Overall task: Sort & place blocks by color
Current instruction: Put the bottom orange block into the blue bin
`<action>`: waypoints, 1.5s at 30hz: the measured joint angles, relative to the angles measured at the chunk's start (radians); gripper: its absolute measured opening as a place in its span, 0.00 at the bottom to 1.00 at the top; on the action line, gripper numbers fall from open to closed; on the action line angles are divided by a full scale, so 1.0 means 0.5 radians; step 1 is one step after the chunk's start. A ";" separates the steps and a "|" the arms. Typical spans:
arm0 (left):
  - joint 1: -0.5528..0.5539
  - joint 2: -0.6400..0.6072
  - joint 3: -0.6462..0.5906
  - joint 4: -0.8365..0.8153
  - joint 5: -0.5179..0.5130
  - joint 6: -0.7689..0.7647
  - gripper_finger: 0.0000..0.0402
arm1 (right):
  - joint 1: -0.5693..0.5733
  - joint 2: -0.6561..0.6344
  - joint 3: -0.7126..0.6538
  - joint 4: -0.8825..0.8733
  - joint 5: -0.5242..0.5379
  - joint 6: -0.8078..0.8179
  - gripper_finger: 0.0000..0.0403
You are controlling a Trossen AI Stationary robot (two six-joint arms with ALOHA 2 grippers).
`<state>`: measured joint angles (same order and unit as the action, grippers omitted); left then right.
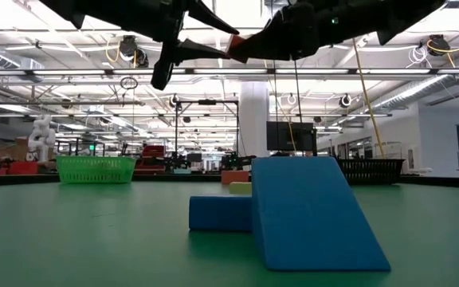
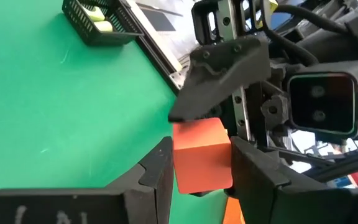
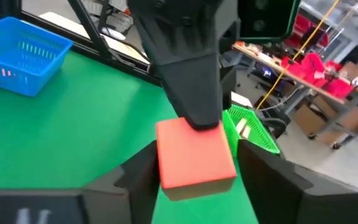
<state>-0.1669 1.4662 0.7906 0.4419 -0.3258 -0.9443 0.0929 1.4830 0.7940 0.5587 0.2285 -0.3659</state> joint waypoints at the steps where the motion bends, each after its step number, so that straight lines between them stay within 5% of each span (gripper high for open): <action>1: 0.002 0.000 0.000 -0.003 0.005 0.000 0.32 | 0.000 -0.001 0.001 -0.016 0.003 0.031 0.53; 12: 0.147 -0.118 0.000 -0.084 0.036 0.163 0.32 | -0.004 -0.210 0.001 -0.759 0.046 0.472 0.67; 19: 0.157 -0.453 -0.005 -0.854 0.344 0.012 0.32 | -0.030 -0.382 -0.059 -1.081 0.375 0.584 0.67; 25: -0.130 -0.708 -0.001 -1.208 0.682 -0.427 0.32 | -0.130 -0.421 -0.216 -1.024 0.380 0.682 0.67; 37: -0.915 -0.807 -0.003 -2.025 0.748 -1.728 0.32 | -0.264 -0.403 -0.437 -0.541 0.372 0.755 0.67; 45: -1.158 -0.720 -0.002 -2.276 0.864 -2.176 0.32 | -0.336 -0.405 -0.439 -0.340 0.285 0.645 0.67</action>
<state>-0.7459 1.1064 0.7898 -0.6963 0.1064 -2.0324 -0.0752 1.2805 0.5747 0.3888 0.3710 -0.0434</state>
